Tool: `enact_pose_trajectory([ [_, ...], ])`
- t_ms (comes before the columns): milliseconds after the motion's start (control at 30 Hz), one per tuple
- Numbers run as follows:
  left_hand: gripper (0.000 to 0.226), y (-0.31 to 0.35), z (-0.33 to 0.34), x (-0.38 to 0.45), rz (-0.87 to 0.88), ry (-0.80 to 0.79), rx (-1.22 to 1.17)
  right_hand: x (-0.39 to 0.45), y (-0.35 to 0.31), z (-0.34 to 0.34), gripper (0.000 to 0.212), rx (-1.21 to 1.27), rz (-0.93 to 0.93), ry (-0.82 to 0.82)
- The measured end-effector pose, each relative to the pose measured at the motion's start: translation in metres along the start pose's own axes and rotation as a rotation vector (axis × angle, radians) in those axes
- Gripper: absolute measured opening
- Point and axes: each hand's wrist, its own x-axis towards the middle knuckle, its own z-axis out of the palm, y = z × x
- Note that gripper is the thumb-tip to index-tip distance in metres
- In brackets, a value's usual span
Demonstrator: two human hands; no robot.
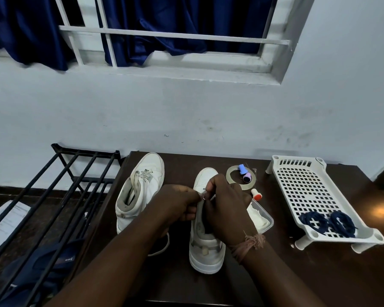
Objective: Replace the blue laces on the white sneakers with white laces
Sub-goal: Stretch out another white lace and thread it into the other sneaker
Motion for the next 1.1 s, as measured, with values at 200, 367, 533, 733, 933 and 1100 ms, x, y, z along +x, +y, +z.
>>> enact_pose_trajectory([
  [200, 0.017, 0.000, -0.001, 0.001, -0.006, -0.021, 0.005, -0.002, -0.001, -0.003, 0.019, -0.050, -0.060, 0.037],
  [367, 0.017, -0.003, 0.000, 0.004, 0.023, -0.005, 0.032, 0.000, -0.006, -0.007, 0.027, -0.040, -0.060, 0.081],
  [533, 0.013, -0.003, 0.002, 0.001, 0.018, 0.012, 0.022, -0.001, -0.001, -0.005, 0.012, -0.039, -0.019, 0.032],
  [733, 0.011, -0.002, 0.004, -0.001, 0.027, 0.048, 0.034, -0.006, -0.004, -0.004, 0.028, 0.224, 0.099, 0.104],
  [933, 0.017, 0.005, 0.011, 0.000, 0.106, 0.170, 0.151, -0.001, 0.000, -0.011, 0.026, 0.172, 0.063, 0.024],
  [1100, 0.028, 0.029, 0.003, -0.003, 0.167, 0.248, -0.289, -0.005, 0.008, -0.015, 0.033, 0.190, 0.294, -0.108],
])
